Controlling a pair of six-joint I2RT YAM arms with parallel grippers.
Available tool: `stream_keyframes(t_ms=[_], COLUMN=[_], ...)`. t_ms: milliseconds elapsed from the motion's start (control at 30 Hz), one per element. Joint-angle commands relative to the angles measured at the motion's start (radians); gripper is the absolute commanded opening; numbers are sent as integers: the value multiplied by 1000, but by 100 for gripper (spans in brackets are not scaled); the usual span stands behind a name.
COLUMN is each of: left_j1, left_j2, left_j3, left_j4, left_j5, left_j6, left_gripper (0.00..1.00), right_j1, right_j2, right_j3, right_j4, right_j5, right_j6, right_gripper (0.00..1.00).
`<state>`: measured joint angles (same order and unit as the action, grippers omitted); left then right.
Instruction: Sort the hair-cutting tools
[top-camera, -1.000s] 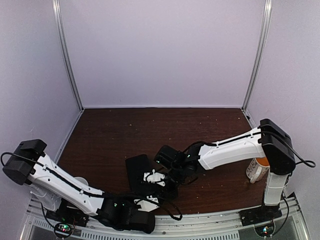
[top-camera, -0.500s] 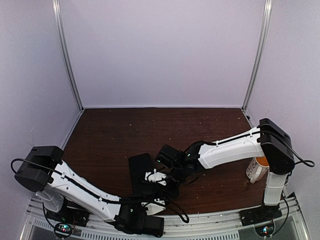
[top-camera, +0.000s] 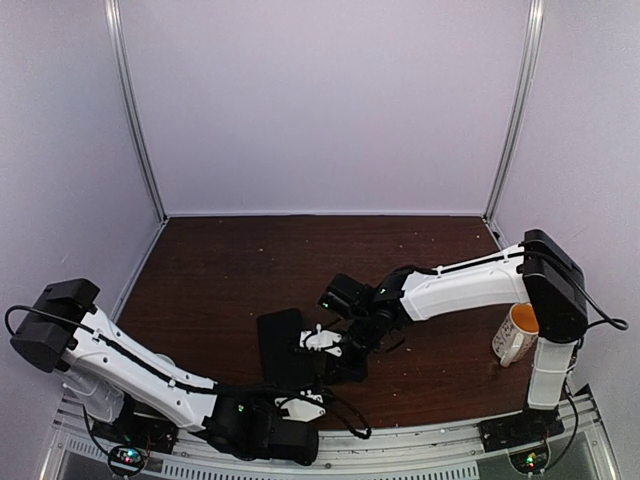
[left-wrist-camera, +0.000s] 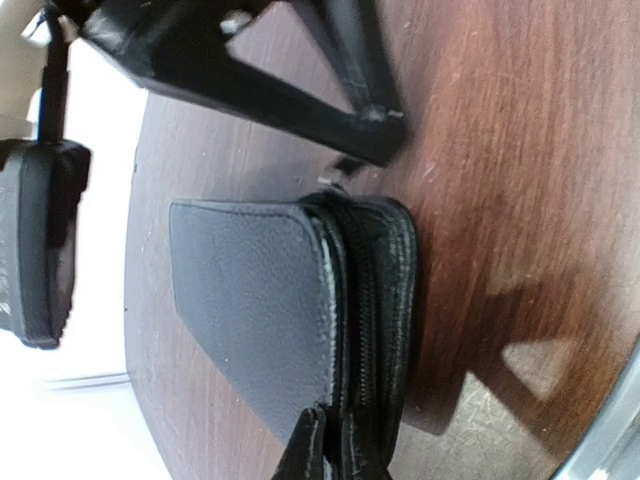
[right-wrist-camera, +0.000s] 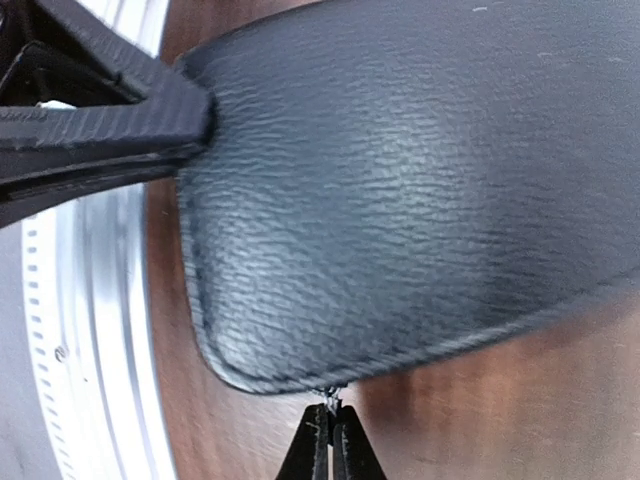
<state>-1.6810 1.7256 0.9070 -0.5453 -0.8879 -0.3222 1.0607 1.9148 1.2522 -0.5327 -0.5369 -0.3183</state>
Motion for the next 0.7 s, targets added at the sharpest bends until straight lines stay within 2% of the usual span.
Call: stream_keyframes(t_ms=[0, 367, 533, 667], left_j1=[-3, -58, -65, -82], left_j2=[-18, 2, -46, -58], left_j3=[-12, 22, -8, -19], left_j4=[53, 88, 114, 127], left_j5=[70, 59, 0, -51], left_j6=[43, 167, 146, 184], left_gripper=[0, 0, 0, 0], right_j1=[-29, -80, -106, -152], right_j2=[-39, 91, 49, 42], right_j3=[61, 210, 140, 132], right_j4=[-84, -122, -79, -72], right_j5=[108, 232, 257, 272], right_j6=[-78, -70, -55, -39], right_gripper=[0, 0, 0, 0])
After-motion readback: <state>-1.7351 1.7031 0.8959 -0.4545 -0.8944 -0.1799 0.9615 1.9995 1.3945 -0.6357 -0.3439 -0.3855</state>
